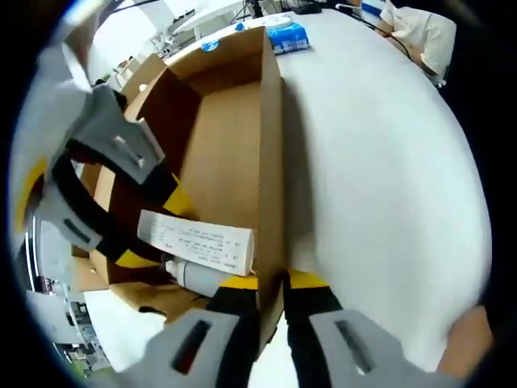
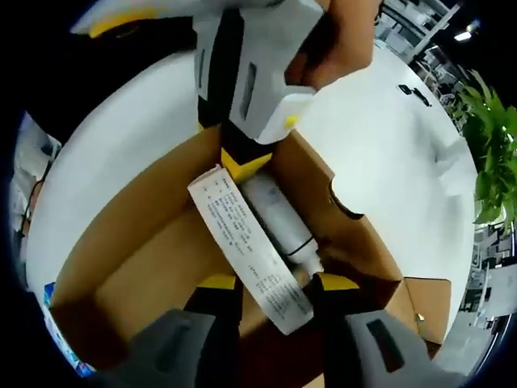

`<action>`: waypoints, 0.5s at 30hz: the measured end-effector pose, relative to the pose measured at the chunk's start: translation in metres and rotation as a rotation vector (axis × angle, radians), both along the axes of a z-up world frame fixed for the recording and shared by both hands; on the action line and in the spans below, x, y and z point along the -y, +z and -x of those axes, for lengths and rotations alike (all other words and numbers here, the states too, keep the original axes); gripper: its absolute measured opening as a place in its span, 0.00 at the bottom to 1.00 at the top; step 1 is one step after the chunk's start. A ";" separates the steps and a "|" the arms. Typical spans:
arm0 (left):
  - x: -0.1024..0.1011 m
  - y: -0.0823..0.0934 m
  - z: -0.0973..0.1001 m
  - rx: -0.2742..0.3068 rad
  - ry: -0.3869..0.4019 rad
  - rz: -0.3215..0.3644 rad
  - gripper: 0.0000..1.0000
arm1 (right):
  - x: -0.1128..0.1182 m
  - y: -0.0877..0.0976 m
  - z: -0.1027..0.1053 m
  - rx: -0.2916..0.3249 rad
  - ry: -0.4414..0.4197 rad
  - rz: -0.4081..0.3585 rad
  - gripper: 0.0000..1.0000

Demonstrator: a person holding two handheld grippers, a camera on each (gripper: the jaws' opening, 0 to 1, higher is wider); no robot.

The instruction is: Operate the shoe box by opening the lid, removing the specified soft item, and placing it in the target area until the item is outside and the box remains undamaged.

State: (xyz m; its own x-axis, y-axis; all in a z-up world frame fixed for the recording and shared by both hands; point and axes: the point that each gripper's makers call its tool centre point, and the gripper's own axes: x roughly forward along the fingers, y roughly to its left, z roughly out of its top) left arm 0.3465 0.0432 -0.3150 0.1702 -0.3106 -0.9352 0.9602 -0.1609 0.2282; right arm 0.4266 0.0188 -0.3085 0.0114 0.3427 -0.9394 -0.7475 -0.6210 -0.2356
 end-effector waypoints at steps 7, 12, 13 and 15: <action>0.001 0.000 0.000 -0.004 -0.002 0.006 0.09 | 0.030 0.000 0.000 0.003 -0.087 0.026 0.26; 0.001 0.000 0.000 -0.006 -0.002 0.007 0.09 | 0.050 0.000 0.003 -0.004 -0.165 -0.003 0.23; 0.001 0.000 0.000 -0.006 -0.002 0.006 0.09 | 0.055 0.000 0.003 -0.001 -0.178 -0.005 0.23; 0.001 0.000 0.000 -0.005 -0.002 0.005 0.09 | 0.062 0.000 0.003 0.000 -0.196 -0.001 0.22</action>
State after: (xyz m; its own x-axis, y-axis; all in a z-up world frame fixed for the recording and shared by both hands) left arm 0.3467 0.0418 -0.3149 0.1649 -0.3154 -0.9345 0.9610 -0.1617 0.2242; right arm 0.4233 -0.0433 -0.3086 0.0780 0.3348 -0.9390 -0.8539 -0.4637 -0.2362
